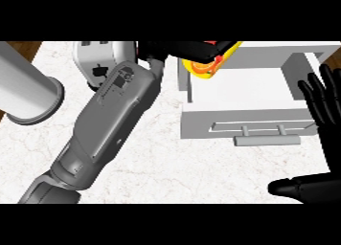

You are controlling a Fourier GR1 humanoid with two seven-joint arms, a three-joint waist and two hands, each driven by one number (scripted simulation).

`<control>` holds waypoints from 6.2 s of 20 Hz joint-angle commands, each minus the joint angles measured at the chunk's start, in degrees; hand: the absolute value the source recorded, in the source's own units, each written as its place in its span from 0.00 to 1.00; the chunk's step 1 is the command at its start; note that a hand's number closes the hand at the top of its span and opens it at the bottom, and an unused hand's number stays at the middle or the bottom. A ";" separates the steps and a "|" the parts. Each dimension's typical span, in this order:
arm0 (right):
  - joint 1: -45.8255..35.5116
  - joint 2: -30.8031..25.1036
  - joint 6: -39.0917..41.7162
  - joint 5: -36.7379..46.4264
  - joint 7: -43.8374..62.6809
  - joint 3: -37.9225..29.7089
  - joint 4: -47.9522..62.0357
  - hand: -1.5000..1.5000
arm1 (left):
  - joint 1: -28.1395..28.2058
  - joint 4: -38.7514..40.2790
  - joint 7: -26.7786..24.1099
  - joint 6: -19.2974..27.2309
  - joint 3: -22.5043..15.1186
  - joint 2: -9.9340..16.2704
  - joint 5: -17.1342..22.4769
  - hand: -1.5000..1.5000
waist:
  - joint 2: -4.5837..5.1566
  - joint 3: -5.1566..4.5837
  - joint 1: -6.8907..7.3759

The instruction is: Pick up the cup, place it into the drawer and close the drawer

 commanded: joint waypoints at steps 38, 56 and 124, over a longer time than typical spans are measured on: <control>-1.43 1.17 2.63 -6.35 -0.52 0.20 0.38 0.00 | -9.71 21.08 -13.82 4.79 -23.49 -0.03 25.38 0.00 | 0.59 0.03 -2.77; 5.32 -7.87 11.59 0.82 1.59 2.38 -6.82 1.00 | 7.25 -2.49 -10.36 5.68 -16.39 10.02 28.36 0.00 | -1.09 -0.07 3.15; -52.77 -14.83 -5.21 54.13 -41.59 2.18 106.52 0.00 | 57.58 -32.18 -7.79 -28.59 6.11 29.26 27.75 0.00 | 1.81 0.14 6.61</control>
